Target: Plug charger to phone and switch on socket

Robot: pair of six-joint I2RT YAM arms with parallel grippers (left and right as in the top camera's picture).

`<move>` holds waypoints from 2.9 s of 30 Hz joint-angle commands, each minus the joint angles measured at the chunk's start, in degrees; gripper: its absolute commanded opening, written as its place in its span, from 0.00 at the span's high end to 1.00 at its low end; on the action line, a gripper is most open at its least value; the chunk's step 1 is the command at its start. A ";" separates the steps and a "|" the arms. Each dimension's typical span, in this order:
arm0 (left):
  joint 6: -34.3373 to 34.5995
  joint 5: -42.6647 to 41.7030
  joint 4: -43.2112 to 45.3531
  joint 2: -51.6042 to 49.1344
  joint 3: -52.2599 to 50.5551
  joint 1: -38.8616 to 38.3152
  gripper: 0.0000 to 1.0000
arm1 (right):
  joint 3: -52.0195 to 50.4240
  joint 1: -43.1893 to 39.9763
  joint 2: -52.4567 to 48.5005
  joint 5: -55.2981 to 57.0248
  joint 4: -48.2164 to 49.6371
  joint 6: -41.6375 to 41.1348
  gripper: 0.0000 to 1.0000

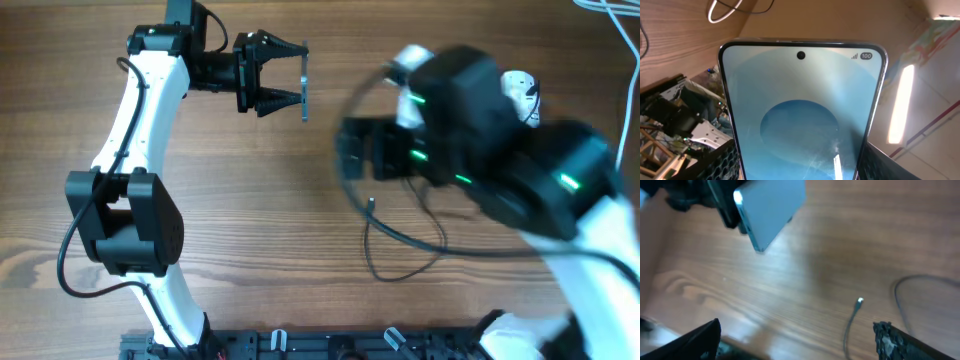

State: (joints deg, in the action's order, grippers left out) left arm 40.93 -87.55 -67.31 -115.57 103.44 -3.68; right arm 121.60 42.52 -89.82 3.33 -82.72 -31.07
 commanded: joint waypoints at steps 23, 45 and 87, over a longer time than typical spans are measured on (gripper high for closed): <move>0.07 -2.64 -0.04 2.23 0.07 0.22 0.33 | 11.08 9.18 -20.98 24.26 6.23 -5.53 0.27; 1.57 -2.80 -0.04 2.23 0.07 0.22 0.32 | 11.04 9.18 -21.42 26.93 9.20 -4.81 0.77; 12.33 -2.45 -0.04 2.23 0.07 0.15 0.46 | 11.04 5.03 -21.29 23.54 9.66 -87.60 0.95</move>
State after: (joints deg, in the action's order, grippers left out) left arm 51.77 -88.64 -67.26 -115.48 103.44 -3.60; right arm 131.83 47.35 -110.67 29.21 -73.84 -110.96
